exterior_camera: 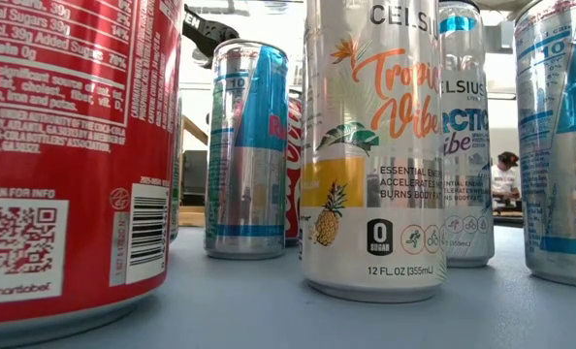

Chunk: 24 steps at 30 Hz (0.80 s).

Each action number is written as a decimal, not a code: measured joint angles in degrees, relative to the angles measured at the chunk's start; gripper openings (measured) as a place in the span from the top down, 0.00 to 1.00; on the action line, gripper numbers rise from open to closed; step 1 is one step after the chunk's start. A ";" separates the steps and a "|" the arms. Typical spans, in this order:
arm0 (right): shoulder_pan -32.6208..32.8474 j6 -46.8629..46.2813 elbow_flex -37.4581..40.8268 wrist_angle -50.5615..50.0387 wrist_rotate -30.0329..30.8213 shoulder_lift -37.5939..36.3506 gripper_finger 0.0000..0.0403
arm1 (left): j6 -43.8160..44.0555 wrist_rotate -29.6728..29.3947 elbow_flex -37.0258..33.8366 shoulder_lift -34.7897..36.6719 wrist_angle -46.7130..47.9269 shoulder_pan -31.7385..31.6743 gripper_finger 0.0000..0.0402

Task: Place canned beverage on shelf
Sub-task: Adjust the green soda can on the shelf

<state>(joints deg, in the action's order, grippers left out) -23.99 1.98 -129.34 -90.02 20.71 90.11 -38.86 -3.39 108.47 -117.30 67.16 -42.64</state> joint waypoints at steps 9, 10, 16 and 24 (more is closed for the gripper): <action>0.00 0.00 0.00 0.00 -0.02 0.00 1.00 | -0.50 -0.92 0.00 0.00 -0.14 0.72 0.23; 0.00 0.00 0.00 0.00 -0.02 0.00 1.00 | -0.49 -1.00 0.00 0.00 -0.01 0.70 0.23; 0.00 0.00 0.00 0.00 -0.05 0.01 1.00 | 0.58 -4.54 0.02 0.22 -0.33 1.08 0.19; 0.00 0.00 0.00 0.00 -0.08 0.02 1.00 | 0.56 -3.32 0.04 0.22 -0.71 1.43 0.18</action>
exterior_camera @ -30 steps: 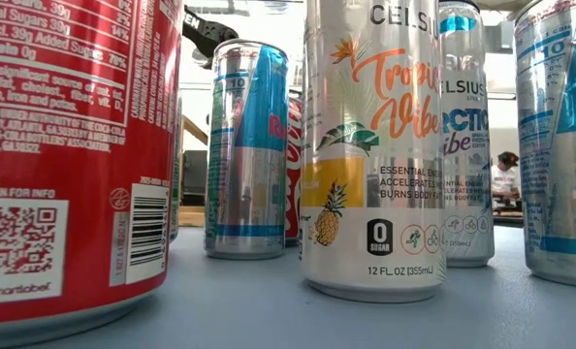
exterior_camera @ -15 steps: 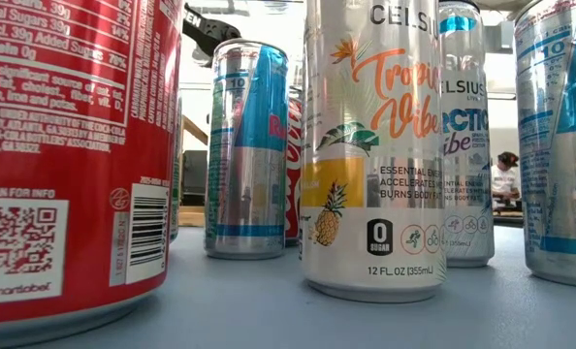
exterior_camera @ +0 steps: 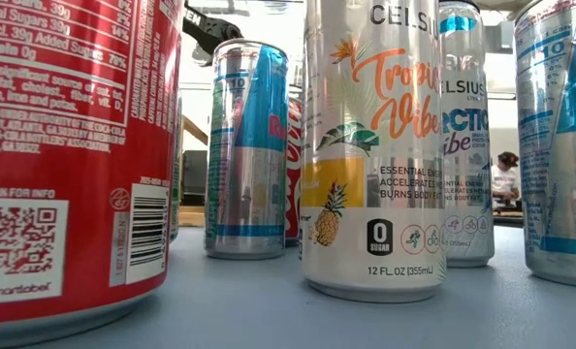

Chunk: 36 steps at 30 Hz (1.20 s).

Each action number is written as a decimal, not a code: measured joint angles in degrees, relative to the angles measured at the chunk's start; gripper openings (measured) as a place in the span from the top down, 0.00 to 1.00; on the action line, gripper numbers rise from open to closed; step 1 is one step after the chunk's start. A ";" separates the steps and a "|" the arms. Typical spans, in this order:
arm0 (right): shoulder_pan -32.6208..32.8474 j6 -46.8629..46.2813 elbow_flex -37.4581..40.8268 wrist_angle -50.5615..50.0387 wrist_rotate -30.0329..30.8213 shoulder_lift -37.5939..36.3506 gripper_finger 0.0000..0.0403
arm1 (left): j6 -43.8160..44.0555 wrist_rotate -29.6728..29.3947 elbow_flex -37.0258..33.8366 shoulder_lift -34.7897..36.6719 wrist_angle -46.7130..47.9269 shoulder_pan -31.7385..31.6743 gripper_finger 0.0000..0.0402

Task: Place canned beverage on shelf
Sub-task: Adjust the green soda can on the shelf, then put the bottom left green soda can aligned with the green soda on the shelf

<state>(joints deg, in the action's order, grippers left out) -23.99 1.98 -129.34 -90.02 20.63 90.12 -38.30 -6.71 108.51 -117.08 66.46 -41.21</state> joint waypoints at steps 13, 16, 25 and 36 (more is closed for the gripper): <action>0.00 -0.04 0.00 0.00 0.02 0.00 1.00 | -0.61 -4.24 4.63 -0.02 0.12 0.33 0.18; 0.00 -0.42 0.00 0.00 0.02 -0.01 1.00 | -0.07 -2.46 7.78 -0.02 1.51 0.46 0.18; 0.00 -0.44 0.00 0.01 0.00 0.00 1.00 | 5.67 13.96 17.56 6.09 8.36 3.20 0.18; 0.00 -0.42 0.00 0.00 0.00 0.00 1.00 | 16.07 16.35 14.19 19.40 16.16 27.87 0.18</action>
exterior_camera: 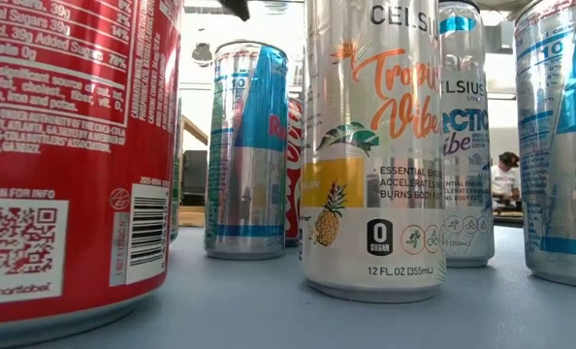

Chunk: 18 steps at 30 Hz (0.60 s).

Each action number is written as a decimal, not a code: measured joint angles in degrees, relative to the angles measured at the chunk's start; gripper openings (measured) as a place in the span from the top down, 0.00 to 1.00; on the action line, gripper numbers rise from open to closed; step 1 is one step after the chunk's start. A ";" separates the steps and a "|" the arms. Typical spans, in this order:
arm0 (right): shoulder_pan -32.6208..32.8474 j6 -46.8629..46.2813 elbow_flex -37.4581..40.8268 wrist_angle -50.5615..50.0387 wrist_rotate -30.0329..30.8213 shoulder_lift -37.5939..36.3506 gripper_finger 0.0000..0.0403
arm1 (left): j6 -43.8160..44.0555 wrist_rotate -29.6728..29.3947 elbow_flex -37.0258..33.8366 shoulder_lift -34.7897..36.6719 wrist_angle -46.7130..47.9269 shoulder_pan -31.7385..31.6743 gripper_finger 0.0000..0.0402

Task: Place canned beverage on shelf
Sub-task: Put the bottom left green soda can aligned with the green soda on the shelf

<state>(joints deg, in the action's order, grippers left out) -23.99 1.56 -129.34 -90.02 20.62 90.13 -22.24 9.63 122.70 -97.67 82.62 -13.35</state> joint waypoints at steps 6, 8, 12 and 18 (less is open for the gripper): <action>0.00 -0.01 0.00 0.00 0.00 0.00 1.00 | 10.71 -7.57 -7.51 0.64 -1.30 18.49 0.18; 0.00 0.16 0.00 0.00 0.00 0.00 1.00 | 14.22 -8.45 -11.56 0.66 -4.83 23.26 0.18; 0.00 0.42 0.00 0.00 0.00 0.00 1.00 | 21.22 -11.02 -20.72 0.64 -11.86 29.54 0.18; 0.00 1.75 0.00 0.00 0.00 0.00 1.00 | 31.03 -6.24 -29.53 2.36 -21.54 30.68 0.18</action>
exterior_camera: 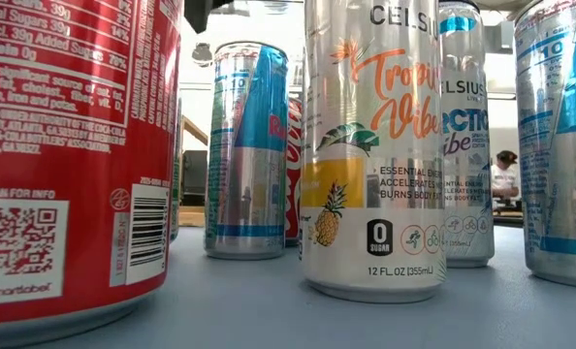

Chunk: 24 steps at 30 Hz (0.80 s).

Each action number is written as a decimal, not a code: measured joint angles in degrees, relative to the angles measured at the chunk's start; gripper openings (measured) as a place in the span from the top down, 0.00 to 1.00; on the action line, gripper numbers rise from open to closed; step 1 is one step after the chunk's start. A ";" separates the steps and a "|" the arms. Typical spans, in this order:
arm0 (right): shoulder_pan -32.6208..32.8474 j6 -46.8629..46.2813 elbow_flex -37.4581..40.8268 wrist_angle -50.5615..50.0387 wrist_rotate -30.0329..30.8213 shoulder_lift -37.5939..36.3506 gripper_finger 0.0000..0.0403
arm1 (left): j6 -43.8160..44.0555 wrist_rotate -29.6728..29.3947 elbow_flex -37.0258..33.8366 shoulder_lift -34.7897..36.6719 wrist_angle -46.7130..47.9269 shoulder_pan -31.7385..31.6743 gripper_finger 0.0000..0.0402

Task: Place canned beverage on shelf
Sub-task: Put the bottom left green soda can aligned with the green soda on the shelf

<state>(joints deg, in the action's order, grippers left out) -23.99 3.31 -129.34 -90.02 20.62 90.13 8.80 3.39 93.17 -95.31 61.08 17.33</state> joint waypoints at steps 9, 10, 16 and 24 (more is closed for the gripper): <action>0.01 -0.24 0.00 0.01 -2.64 0.00 1.00 | 4.39 -0.68 -8.72 0.33 -11.11 3.01 0.18; 0.00 -0.26 0.00 0.00 -2.91 0.00 1.00 | 5.00 -0.83 -9.15 0.27 -11.17 3.42 0.18; 0.00 -1.13 0.00 0.01 -2.95 0.00 1.00 | 6.43 -3.45 -10.88 0.25 -12.19 5.66 0.18; 0.00 -1.39 0.00 0.00 -2.94 0.00 1.00 | 8.00 -2.63 -15.72 0.20 -17.22 5.79 0.18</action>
<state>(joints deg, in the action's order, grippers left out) -23.99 1.92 -129.34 -90.02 17.68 90.13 16.79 0.76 77.45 -95.11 43.85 23.13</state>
